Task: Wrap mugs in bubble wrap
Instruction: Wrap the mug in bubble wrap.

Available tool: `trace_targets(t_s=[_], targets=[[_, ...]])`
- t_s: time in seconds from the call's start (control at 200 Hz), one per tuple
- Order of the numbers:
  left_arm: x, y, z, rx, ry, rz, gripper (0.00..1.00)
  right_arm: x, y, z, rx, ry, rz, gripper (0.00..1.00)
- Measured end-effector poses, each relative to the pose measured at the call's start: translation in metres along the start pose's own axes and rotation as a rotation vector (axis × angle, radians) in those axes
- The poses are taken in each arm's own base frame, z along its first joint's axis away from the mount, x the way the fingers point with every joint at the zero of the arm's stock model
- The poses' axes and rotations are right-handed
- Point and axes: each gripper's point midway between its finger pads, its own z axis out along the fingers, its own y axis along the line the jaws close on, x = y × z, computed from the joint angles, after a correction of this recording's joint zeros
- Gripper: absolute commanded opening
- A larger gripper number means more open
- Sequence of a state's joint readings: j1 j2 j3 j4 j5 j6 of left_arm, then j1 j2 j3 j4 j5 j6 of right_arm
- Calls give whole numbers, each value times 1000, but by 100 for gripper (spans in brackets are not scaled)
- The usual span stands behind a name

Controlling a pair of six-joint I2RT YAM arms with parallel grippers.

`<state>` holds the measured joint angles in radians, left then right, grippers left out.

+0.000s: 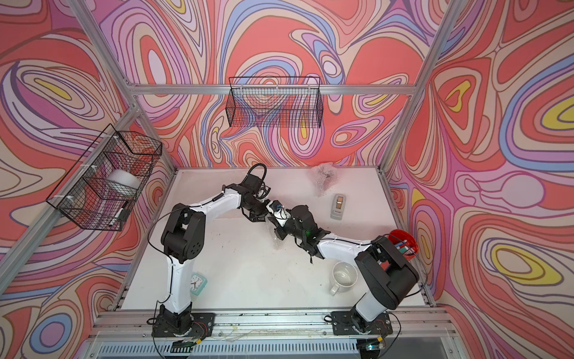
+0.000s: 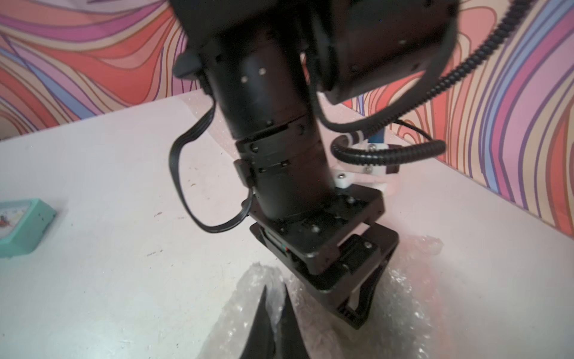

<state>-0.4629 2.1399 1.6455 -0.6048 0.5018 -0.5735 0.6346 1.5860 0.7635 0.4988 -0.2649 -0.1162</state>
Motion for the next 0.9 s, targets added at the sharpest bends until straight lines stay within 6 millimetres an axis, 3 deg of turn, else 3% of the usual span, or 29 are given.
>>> trace_targets(t_s=[0.341, 0.681, 0.791, 0.896], targets=[[4, 4, 5, -1, 10, -7, 72, 10, -42, -6, 28, -48, 310, 0], [4, 5, 7, 6, 4, -3, 69, 35, -67, 23, -15, 96, 531, 0], [3, 6, 8, 12, -7, 2, 68, 49, -69, 31, -30, 164, 593, 0], [0, 7, 4, 11, -33, 9, 66, 49, -70, 37, -45, 203, 620, 0]])
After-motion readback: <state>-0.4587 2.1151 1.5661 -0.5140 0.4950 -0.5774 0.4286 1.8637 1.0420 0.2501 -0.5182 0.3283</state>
